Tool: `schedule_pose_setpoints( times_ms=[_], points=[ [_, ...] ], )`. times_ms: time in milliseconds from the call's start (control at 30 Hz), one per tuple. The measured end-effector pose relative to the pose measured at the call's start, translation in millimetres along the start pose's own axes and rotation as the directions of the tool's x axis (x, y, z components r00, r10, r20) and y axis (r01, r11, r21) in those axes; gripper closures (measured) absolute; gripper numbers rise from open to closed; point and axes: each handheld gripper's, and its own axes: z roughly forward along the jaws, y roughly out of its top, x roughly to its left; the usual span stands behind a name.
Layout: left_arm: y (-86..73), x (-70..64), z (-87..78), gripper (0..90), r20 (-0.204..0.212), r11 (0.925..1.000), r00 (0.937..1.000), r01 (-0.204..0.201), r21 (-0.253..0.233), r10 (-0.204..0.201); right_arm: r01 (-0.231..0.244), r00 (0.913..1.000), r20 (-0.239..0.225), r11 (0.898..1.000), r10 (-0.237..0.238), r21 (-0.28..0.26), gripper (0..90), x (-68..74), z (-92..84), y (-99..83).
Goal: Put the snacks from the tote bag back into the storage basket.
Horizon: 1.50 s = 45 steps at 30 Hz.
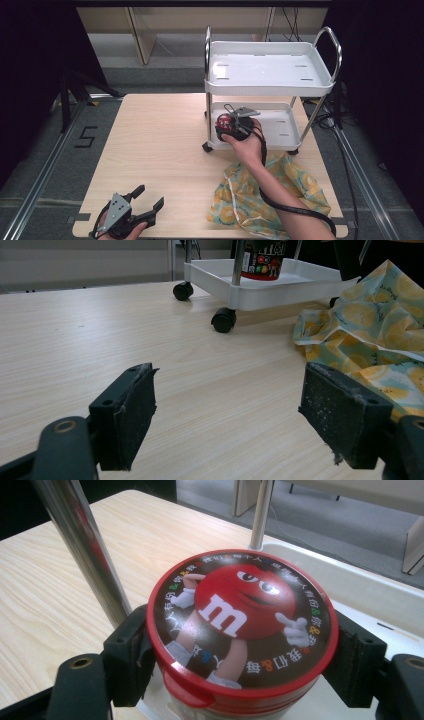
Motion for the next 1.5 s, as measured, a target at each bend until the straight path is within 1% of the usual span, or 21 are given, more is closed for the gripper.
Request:
schedule_pose_setpoints(
  times_ms=[67, 100, 367, 467, 600, 700, 733, 767, 800, 833, 900, 1000, 1033, 1100, 1133, 1200, 1233, 1300, 1433, 1467, 1500],
  points=[
    [0.2, 0.6, -0.2, 21.4, 0.001, 1.0, 1.0, -0.007, 0.0, 0.007, 0.001, 1.0, -0.002, 1.0, -0.001, 0.006, 26.5, 0.6, 1.7, -0.1],
    [-0.1, 0.0, -0.5, 21.3, -0.004, 1.0, 1.0, 0.005, 0.0, -0.005, -0.012, 0.9999, 0.008, 1.0, 0.012, 0.0, 26.5, 2.2, 5.4, -1.0],
    [0.3, 0.7, -0.9, 21.3, 0.005, 1.0, 1.0, -0.008, -0.002, 0.008, -0.002, 1.0, -0.003, 1.0, 0.002, 0.014, 26.5, 2.9, 12.2, -3.0],
    [0.1, 0.5, -1.3, 21.3, -0.001, 1.0, 1.0, 0.0, 0.003, 0.0, -0.031, 0.9995, -0.007, 0.999, 0.031, 0.023, 26.5, 2.2, 13.5, -4.4],
    [-0.1, 0.4, -0.6, 21.3, 0.006, 1.0, 1.0, 0.0, -0.008, 0.0, -0.003, 0.9999, 0.012, 1.0, 0.003, 0.025, 26.5, -0.1, 18.4, -6.0],
    [-0.1, 0.6, -0.8, 21.3, 0.003, 1.0, 1.0, 0.0, -0.002, 0.0, -0.031, 0.9995, 0.002, 0.999, 0.031, 0.028, 26.5, 2.6, 20.3, -6.3],
    [0.1, 0.5, -1.4, 21.3, -0.001, 1.0, 1.0, -0.001, 0.005, 0.001, 0.009, 0.9991, 0.042, 0.999, -0.011, 0.047, 26.5, -0.6, 20.8, -7.4],
    [0.1, 0.5, -1.2, 21.3, 0.003, 1.0, 1.0, 0.0, 0.002, 0.0, 0.007, 0.999, 0.043, 0.999, -0.009, 0.047, 26.5, -0.6, 21.2, -7.6],
    [-0.1, 0.5, -0.9, 21.4, 0.006, 1.0, 1.0, 0.0, -0.001, 0.0, -0.03, 0.9995, 0.015, 0.999, 0.03, 0.034, 26.5, 3.3, 22.8, -7.2],
    [-0.1, 0.9, -0.1, 21.4, 0.014, 0.9999, 0.9999, -0.005, -0.011, 0.005, -0.023, 0.9997, 0.008, 0.999, 0.023, 0.045, 26.5, 2.8, 21.7, -7.4],
    [0.2, 0.5, -0.9, 21.3, 0.007, 1.0, 1.0, -0.007, 0.0, 0.007, -0.007, 0.9998, 0.018, 0.999, 0.006, 0.05, 26.5, 1.8, 23.9, -8.3],
    [0.2, 0.6, -0.7, 21.4, 0.007, 1.0, 1.0, -0.006, -0.001, 0.006, -0.024, 0.9995, 0.025, 0.997, 0.022, 0.068, 26.5, 2.8, 24.2, -9.3],
    [0.1, 0.6, -0.6, 21.3, 0.006, 1.0, 1.0, -0.006, -0.001, 0.006, -0.059, 0.9973, 0.048, 0.995, 0.055, 0.085, 26.4, 4.1, 25.1, -9.8],
    [0.2, 0.7, -0.7, 21.3, 0.007, 1.0, 1.0, -0.006, 0.001, 0.006, -0.059, 0.9967, 0.061, 0.994, 0.054, 0.093, 26.4, 2.6, 25.4, -10.9],
    [0.2, 0.6, -0.7, 21.3, 0.007, 1.0, 1.0, -0.006, -0.002, 0.006, -0.05, 0.9974, 0.056, 0.994, 0.045, 0.098, 26.4, 1.6, 25.5, -11.4],
    [0.2, 0.4, -0.8, 21.3, 0.008, 1.0, 1.0, -0.006, -0.001, 0.006, -0.062, 0.9969, 0.053, 0.993, 0.057, 0.101, 26.3, 0.8, 26.9, -12.1],
    [0.2, 0.5, -0.8, 21.3, 0.008, 1.0, 0.9999, -0.006, -0.001, 0.006, -0.072, 0.9972, 0.028, 0.993, 0.07, 0.097, 26.3, 1.5, 26.5, -12.0],
    [-0.1, 0.9, 0.0, 21.3, 0.014, 0.9999, 0.9999, -0.005, -0.011, 0.005, -0.044, 0.9968, 0.072, 0.992, 0.035, 0.116, 26.3, -2.4, 27.3, -13.7],
    [0.0, 0.4, -1.2, 21.3, 0.003, 1.0, 1.0, 0.0, 0.005, 0.0, -0.032, 0.9973, 0.069, 0.994, 0.025, 0.103, 26.2, -2.0, 27.0, -12.7],
    [0.1, 0.8, -0.6, 21.3, 0.009, 1.0, 0.9999, -0.006, 0.001, 0.006, -0.039, 0.997, 0.07, 0.994, 0.033, 0.098, 26.1, -1.0, 26.5, -12.2],
    [-0.1, 0.5, -0.3, 21.3, 0.01, 1.0, 0.9999, -0.004, 0.0, 0.004, -0.068, 0.9968, 0.047, 0.995, 0.065, 0.077, 26.0, 2.8, 25.7, -11.4]
  ],
)
